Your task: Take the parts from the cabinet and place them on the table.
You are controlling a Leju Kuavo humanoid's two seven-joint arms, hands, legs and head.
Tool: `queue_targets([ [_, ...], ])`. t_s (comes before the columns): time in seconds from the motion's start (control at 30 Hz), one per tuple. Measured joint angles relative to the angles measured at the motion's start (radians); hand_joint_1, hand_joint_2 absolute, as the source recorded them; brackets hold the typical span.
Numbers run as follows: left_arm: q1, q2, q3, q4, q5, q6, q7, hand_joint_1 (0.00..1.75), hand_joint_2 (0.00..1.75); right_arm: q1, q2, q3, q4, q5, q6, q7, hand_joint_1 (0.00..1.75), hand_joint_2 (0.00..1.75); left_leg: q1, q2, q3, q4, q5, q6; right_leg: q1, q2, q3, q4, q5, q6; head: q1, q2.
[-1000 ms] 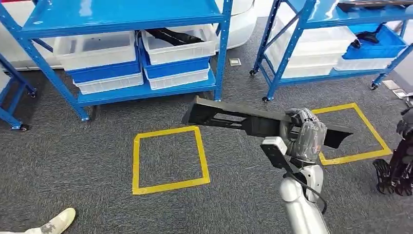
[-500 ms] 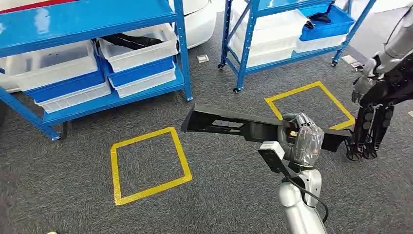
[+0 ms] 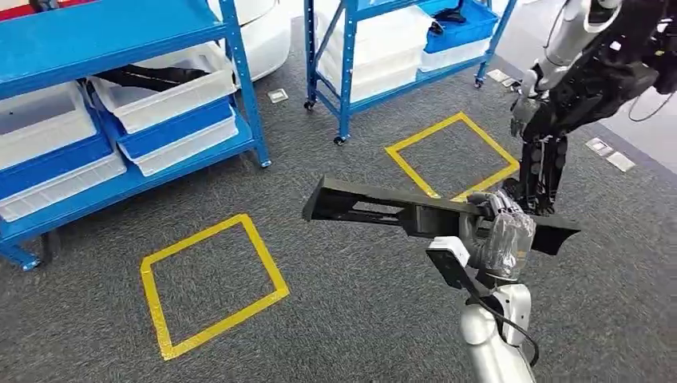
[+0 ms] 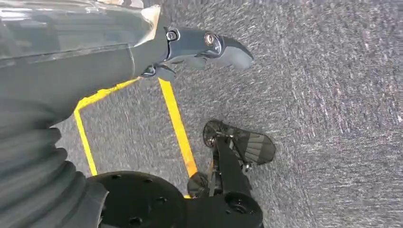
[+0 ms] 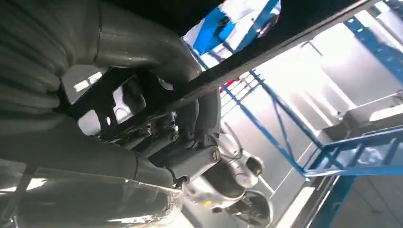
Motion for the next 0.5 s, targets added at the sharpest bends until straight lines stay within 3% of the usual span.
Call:
queue_targets([
  [0.03,-0.001,0.0,-0.001,0.0,0.0,0.0,0.0,0.0,1.75,-0.002,-0.001,0.0,0.002,0.0,0.0,-0.003,1.75,1.75,0.001,0.011,0.002,0.0,-0.001,-0.003,-0.002,-0.015,0.053,-0.093,0.031,0.01,0.0,0.0],
  [0.07,-0.001,-0.001,-0.002,0.0,0.0,0.0,-0.001,0.0,1.75,-0.006,-0.002,0.0,0.004,0.0,0.0,-0.004,1.75,1.75,0.001,0.022,0.005,0.0,-0.003,-0.008,-0.003,-0.042,0.109,-0.187,0.057,0.016,0.0,0.0],
  [0.1,-0.001,0.001,-0.002,0.0,0.0,-0.001,-0.003,0.0,1.75,-0.013,-0.002,0.0,0.008,0.0,0.0,-0.008,1.75,1.75,-0.009,0.032,0.005,0.002,-0.007,-0.018,0.005,-0.082,0.134,-0.231,0.057,0.005,0.002,0.0],
  [0.13,-0.001,0.0,-0.002,0.0,0.0,-0.002,-0.005,0.0,1.75,-0.017,-0.002,0.002,0.012,0.0,0.0,-0.009,1.75,1.75,-0.009,0.042,0.005,0.003,-0.006,-0.024,0.009,-0.068,0.136,-0.232,0.065,-0.009,-0.004,0.0],
  [0.23,-0.003,-0.001,-0.002,0.0,0.0,-0.002,-0.007,0.0,1.75,-0.019,-0.008,0.002,0.021,0.0,0.001,-0.009,1.75,1.75,-0.004,0.066,0.013,-0.001,-0.004,-0.041,0.013,-0.038,0.125,-0.231,0.07,-0.032,-0.005,0.0],
  [0.27,-0.004,-0.001,-0.002,0.0,0.0,-0.002,-0.007,0.0,1.75,-0.019,-0.008,0.002,0.022,0.0,0.001,-0.009,1.75,1.75,0.005,0.051,0.009,0.008,-0.015,-0.049,0.0,-0.025,0.129,-0.239,0.078,-0.045,-0.007,0.0],
  [0.3,-0.003,0.0,-0.002,0.0,0.0,-0.003,-0.008,0.0,1.75,-0.022,-0.008,0.002,0.022,-0.001,0.001,-0.01,1.75,1.75,0.006,0.003,-0.001,0.038,-0.043,-0.05,0.002,-0.016,0.126,-0.24,0.08,-0.049,-0.012,0.0],
  [0.33,-0.002,0.0,-0.002,0.0,0.0,-0.003,-0.009,0.0,1.75,-0.025,-0.007,0.004,0.025,-0.002,0.003,-0.01,1.75,1.75,0.007,-0.034,-0.031,0.113,-0.092,-0.049,0.003,-0.008,0.123,-0.24,0.084,-0.06,-0.016,0.0],
  [0.4,0.002,0.0,-0.003,0.0,0.0,-0.004,-0.011,0.0,1.75,-0.026,-0.006,0.012,0.033,-0.007,0.008,-0.011,1.75,1.75,0.006,-0.06,-0.105,0.274,-0.166,-0.051,0.008,0.012,0.117,-0.239,0.086,-0.064,-0.022,0.0],
  [0.43,0.003,0.001,-0.002,0.0,0.0,-0.005,-0.014,0.0,1.75,-0.026,-0.007,0.015,0.041,-0.014,0.01,-0.012,1.75,1.75,0.005,-0.063,-0.128,0.317,-0.174,-0.051,0.012,0.024,0.115,-0.239,0.088,-0.066,-0.021,0.0],
  [0.47,0.004,0.001,-0.002,0.0,0.003,-0.005,-0.015,0.0,1.75,-0.027,-0.007,0.018,0.048,-0.022,0.011,-0.013,1.75,1.75,0.005,-0.064,-0.127,0.313,-0.159,-0.049,0.013,0.036,0.114,-0.237,0.089,-0.066,-0.021,0.0],
  [0.5,0.005,0.001,-0.002,0.0,0.008,-0.004,-0.015,0.0,1.75,-0.03,-0.008,0.021,0.056,-0.028,0.011,-0.016,1.75,1.75,0.005,-0.065,-0.105,0.267,-0.124,-0.045,0.014,0.048,0.113,-0.234,0.089,-0.066,-0.021,0.0],
])
